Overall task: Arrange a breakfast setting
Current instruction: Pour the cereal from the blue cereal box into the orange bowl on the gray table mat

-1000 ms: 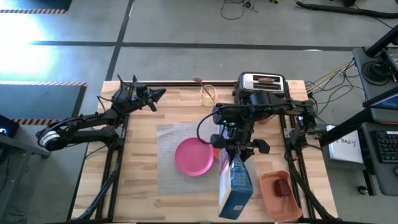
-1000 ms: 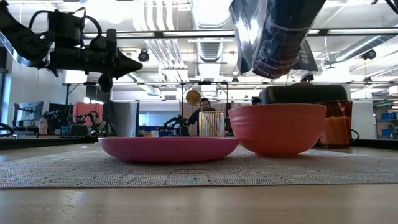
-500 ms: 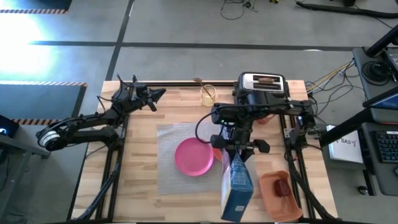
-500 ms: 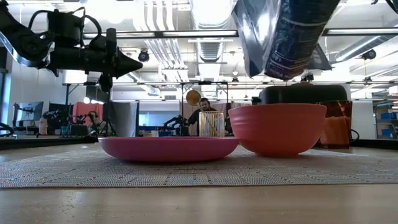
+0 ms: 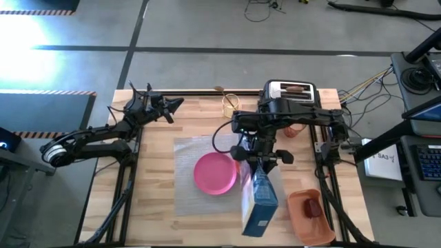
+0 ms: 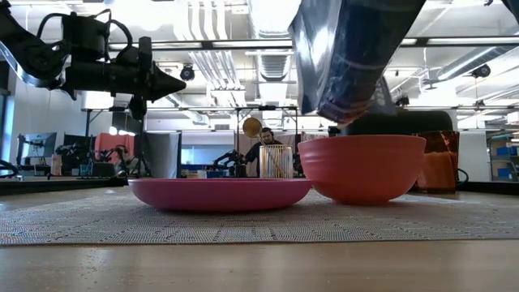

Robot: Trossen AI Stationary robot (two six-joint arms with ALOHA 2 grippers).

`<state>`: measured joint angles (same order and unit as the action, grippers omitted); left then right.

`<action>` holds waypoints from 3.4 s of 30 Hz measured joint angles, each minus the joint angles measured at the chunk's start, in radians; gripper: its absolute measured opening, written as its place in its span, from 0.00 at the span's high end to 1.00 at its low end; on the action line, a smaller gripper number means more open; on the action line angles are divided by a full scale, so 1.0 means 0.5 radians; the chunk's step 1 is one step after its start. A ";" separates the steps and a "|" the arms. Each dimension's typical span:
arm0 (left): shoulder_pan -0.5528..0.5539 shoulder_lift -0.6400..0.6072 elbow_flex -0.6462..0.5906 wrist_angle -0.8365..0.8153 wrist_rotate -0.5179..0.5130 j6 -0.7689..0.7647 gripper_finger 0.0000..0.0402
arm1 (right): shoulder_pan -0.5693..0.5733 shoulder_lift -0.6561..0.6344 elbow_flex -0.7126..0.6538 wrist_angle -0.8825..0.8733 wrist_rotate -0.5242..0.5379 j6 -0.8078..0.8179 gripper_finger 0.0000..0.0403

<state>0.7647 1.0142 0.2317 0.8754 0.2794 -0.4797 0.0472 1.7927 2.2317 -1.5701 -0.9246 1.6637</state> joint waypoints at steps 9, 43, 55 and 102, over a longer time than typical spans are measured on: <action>0.000 0.000 0.000 0.001 0.000 0.035 1.00 | -0.083 0.002 -0.036 -0.001 -0.058 -0.123 0.73; 0.000 0.000 0.000 -0.001 -0.001 0.036 1.00 | -0.113 -0.033 -0.059 0.000 -0.124 -0.079 0.74; 0.000 0.002 -0.001 -0.001 -0.001 0.037 1.00 | -0.126 -0.053 -0.063 0.000 0.032 -0.273 0.74; 0.000 0.002 -0.001 -0.002 -0.001 0.046 1.00 | -0.063 -0.133 -0.085 -0.001 -0.102 0.215 0.74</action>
<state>0.7647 1.0153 0.2314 0.8745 0.2790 -0.4568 0.0154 1.7260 2.1895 -1.5707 -0.9756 1.7713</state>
